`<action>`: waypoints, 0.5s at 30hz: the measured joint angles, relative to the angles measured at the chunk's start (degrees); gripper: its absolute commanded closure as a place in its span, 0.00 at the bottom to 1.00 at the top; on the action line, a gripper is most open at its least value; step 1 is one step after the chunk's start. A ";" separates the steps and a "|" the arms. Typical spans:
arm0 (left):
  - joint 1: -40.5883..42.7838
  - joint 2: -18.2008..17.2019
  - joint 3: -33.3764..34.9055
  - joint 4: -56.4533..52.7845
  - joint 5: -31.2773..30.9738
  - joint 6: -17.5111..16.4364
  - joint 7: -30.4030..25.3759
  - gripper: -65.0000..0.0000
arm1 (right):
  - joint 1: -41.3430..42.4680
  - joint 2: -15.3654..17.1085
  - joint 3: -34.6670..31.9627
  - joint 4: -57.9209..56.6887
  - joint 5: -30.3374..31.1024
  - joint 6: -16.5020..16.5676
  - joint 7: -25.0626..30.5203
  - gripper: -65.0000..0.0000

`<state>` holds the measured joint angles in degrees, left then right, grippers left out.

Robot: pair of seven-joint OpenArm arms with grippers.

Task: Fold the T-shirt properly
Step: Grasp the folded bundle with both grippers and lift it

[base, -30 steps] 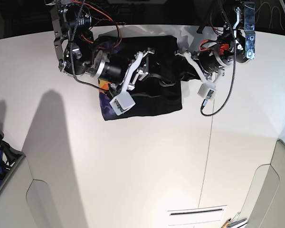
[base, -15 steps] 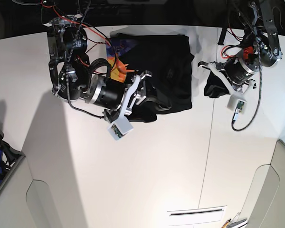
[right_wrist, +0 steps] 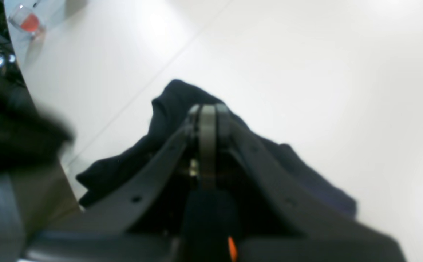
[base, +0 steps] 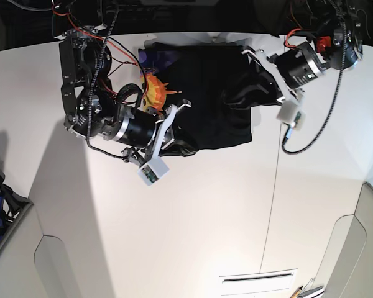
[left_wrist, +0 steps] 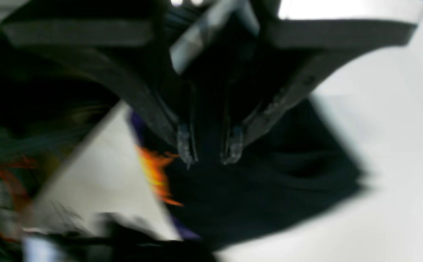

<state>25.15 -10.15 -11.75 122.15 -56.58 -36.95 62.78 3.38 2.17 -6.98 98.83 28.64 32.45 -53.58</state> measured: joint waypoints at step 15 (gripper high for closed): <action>0.92 -0.28 13.40 -12.31 20.09 2.71 -1.99 0.80 | 0.11 -0.46 3.74 -15.91 1.01 -0.85 0.98 1.00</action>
<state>26.06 -10.44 1.65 109.84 -36.49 -34.24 60.80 3.49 1.72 -3.25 82.91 29.65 31.59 -52.60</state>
